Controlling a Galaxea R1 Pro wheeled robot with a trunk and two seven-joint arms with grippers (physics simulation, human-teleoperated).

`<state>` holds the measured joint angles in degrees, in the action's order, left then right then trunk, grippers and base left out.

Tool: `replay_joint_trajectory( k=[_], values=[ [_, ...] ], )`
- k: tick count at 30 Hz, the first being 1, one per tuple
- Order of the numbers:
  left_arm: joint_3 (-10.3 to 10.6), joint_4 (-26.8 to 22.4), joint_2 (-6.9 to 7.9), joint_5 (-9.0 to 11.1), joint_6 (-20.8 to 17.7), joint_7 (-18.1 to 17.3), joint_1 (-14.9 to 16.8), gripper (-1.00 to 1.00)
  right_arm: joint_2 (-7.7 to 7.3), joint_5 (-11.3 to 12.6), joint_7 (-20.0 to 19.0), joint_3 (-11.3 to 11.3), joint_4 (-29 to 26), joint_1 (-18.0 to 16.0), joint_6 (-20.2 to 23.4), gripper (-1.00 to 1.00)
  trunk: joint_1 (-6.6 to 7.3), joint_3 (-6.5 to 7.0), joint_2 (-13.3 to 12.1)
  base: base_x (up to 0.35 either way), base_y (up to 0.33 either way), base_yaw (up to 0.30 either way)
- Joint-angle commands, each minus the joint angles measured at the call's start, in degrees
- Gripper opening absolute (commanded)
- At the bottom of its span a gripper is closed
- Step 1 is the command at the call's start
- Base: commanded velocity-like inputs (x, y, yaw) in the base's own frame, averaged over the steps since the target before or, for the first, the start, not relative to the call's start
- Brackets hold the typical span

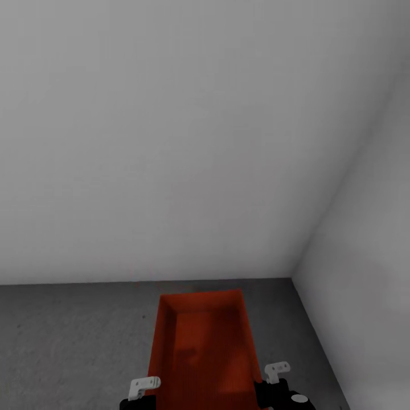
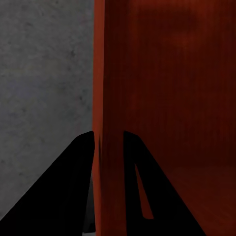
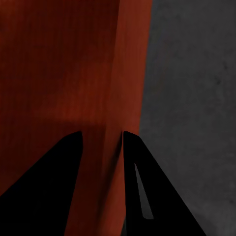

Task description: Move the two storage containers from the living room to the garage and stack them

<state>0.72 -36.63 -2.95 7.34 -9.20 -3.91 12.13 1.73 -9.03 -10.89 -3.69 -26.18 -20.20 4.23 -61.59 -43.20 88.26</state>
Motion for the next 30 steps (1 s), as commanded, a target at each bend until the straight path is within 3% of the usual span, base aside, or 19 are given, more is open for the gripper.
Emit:
replay_joint_trajectory(
  k=[1,30],
  values=[
    [0.2,-0.2,1.29,0.0,0.1,2.1,0.0,-1.0,0.03,-0.3,-0.8,0.1,0.1,0.0,0.4,-1.0,-0.22,-0.23,0.4,0.0,0.0,0.0],
    [0.2,-0.2,1.31,0.0,0.1,2.1,0.0,-1.0,0.03,-0.3,-0.8,0.1,0.1,0.0,0.4,-1.0,-6.59,-5.78,12.1,0.0,0.0,0.0]
  ],
)
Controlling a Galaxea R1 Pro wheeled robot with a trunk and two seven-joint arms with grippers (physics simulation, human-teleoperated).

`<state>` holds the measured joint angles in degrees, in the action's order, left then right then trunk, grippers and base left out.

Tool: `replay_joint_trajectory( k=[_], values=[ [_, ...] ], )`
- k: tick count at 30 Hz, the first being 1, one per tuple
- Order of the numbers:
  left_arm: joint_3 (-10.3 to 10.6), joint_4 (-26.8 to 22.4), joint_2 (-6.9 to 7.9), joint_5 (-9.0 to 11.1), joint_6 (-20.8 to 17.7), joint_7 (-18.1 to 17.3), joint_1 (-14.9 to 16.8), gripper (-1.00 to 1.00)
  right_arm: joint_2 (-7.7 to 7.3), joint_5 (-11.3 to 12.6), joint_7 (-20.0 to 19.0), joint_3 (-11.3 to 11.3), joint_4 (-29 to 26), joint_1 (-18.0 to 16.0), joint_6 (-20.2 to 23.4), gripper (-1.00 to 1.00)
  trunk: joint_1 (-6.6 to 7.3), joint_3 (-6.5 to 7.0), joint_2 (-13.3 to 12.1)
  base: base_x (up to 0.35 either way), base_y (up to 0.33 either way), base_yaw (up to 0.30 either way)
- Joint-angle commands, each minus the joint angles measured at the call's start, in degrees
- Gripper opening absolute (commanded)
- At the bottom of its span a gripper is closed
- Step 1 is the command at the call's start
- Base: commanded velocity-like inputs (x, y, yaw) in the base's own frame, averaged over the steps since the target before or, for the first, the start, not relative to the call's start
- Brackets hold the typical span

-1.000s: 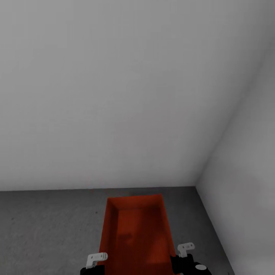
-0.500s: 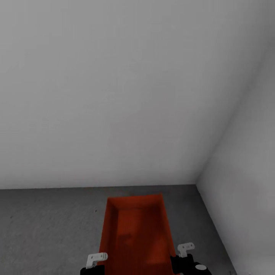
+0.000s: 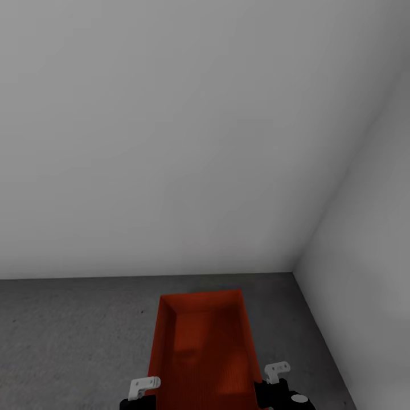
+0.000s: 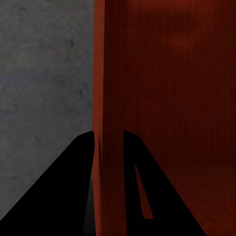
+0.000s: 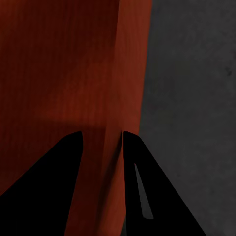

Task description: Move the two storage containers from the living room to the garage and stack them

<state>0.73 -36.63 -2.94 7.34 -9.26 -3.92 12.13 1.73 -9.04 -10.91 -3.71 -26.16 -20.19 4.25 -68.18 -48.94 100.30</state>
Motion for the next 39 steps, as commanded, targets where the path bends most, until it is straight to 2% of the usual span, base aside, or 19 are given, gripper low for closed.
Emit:
replay_joint_trajectory(
  k=[1,17,39],
  values=[
    [0.2,-0.2,1.32,0.0,0.1,2.1,0.0,-1.0,0.03,-0.3,-0.8,0.1,0.1,0.0,0.4,-1.0,-0.22,-0.23,0.4,0.0,0.0,0.0],
    [0.2,-0.2,1.36,0.0,0.2,2.1,0.0,-1.0,0.03,-0.3,-0.5,0.1,0.1,0.0,0.3,-1.0,-0.44,-0.41,0.8,0.0,0.0,0.0],
    [0.2,-0.2,1.36,0.0,0.1,2.1,0.0,-1.0,0.03,-0.3,-0.8,0.1,0.0,0.0,0.4,-1.0,-5.27,-4.36,9.7,0.0,0.0,0.0]
  ],
)
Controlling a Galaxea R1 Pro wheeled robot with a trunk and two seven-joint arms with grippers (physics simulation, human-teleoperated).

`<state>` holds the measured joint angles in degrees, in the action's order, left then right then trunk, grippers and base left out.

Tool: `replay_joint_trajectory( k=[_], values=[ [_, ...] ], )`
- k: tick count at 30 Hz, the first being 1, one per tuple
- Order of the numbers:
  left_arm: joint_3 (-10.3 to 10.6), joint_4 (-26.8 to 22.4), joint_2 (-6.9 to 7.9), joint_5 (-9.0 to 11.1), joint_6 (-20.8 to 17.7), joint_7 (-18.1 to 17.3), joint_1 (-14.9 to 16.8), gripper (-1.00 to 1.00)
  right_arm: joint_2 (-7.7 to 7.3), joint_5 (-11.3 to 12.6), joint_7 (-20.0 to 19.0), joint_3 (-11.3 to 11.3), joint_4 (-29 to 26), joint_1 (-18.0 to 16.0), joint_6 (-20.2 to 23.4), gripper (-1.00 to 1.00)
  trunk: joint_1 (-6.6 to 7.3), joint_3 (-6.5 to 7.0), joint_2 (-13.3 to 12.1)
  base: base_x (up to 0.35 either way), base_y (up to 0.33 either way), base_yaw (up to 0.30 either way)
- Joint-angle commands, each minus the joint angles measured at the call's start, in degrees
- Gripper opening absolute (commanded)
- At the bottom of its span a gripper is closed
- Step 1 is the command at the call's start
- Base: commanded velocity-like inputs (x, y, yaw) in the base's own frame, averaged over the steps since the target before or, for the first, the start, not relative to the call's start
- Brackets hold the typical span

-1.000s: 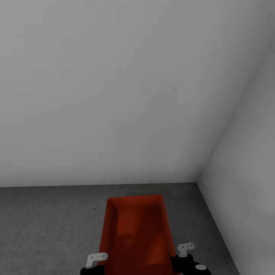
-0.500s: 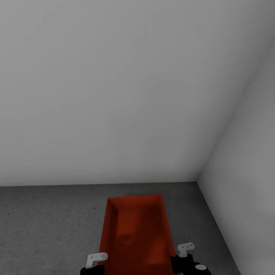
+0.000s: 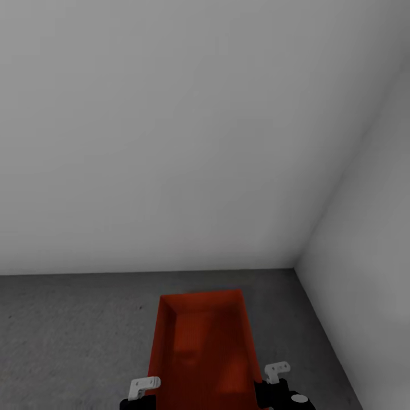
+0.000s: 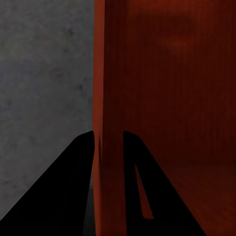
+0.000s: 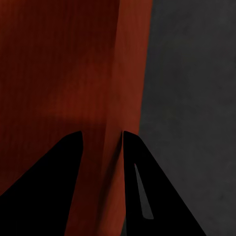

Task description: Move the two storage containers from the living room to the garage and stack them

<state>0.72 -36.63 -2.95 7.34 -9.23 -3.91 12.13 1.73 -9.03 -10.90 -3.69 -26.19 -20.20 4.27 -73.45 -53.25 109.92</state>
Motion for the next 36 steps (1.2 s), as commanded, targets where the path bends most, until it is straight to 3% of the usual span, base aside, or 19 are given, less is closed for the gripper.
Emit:
replay_joint_trajectory(
  k=[1,36],
  values=[
    [0.2,-0.2,1.37,0.0,0.1,2.1,0.0,-1.0,0.03,-0.3,-0.8,0.1,0.1,0.0,0.4,-1.0,-0.22,-0.23,0.4,0.0,0.0,0.0],
    [0.2,-0.2,1.36,0.0,0.1,2.1,0.0,-1.0,0.03,-0.3,-0.9,0.1,0.1,0.0,0.3,-1.0,-7.9,-6.51,14.5,0.0,0.0,0.0]
  ],
)
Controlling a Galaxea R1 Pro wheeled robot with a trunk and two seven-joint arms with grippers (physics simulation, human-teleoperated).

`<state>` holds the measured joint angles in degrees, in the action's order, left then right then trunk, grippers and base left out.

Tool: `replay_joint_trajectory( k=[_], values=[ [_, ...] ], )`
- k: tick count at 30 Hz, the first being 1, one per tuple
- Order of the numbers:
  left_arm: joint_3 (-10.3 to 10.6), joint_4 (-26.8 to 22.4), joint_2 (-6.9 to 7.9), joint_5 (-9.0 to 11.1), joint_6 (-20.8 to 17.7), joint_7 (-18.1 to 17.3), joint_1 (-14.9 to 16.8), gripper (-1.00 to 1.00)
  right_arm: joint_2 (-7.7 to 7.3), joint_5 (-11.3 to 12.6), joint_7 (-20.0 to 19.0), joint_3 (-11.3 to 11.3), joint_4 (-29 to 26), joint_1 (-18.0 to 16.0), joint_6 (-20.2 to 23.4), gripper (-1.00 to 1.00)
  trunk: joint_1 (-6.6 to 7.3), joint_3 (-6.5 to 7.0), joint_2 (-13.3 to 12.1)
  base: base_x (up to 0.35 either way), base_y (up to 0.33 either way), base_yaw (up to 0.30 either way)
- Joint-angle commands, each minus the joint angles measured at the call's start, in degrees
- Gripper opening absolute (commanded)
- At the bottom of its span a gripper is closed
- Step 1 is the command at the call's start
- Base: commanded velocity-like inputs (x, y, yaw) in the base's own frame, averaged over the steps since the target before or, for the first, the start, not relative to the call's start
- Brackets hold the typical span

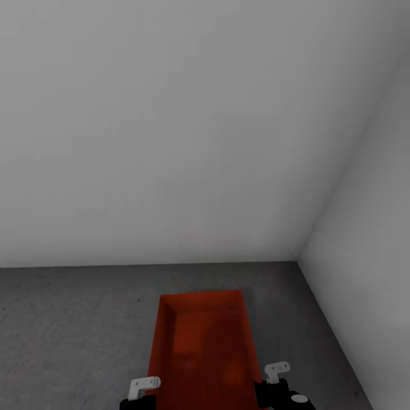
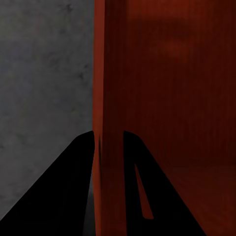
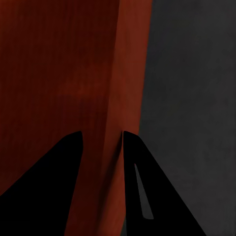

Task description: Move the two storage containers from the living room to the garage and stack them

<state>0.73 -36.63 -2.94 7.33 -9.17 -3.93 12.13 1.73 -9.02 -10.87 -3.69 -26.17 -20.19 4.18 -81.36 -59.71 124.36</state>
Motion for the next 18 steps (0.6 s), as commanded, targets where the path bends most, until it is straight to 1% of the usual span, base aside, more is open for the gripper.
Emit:
replay_joint_trajectory(
  k=[1,9,16,18],
  values=[
    [0.2,-0.2,1.36,0.0,0.0,2.1,0.0,-1.0,0.03,-0.3,-0.9,0.1,0.1,0.0,0.4,-1.0,-0.22,-0.23,0.4,0.0,0.0,0.0],
    [0.2,-0.2,1.36,0.0,0.0,2.1,0.0,-1.0,0.03,-0.3,-0.9,0.0,0.1,0.0,0.4,-1.0,-1.97,-1.66,3.6,0.0,0.0,0.0],
    [0.2,-0.2,1.36,0.0,0.1,2.1,0.0,-1.0,0.03,-0.3,-0.9,0.1,0.1,0.0,0.4,-1.0,-1.97,-1.66,3.6,0.0,0.0,0.0],
    [0.2,-0.2,1.36,0.0,0.1,2.1,0.0,-1.0,0.03,-0.3,-0.9,0.1,0.1,0.0,0.4,-1.0,-2.41,-2.02,4.4,0.0,0.0,0.0]
  ],
)
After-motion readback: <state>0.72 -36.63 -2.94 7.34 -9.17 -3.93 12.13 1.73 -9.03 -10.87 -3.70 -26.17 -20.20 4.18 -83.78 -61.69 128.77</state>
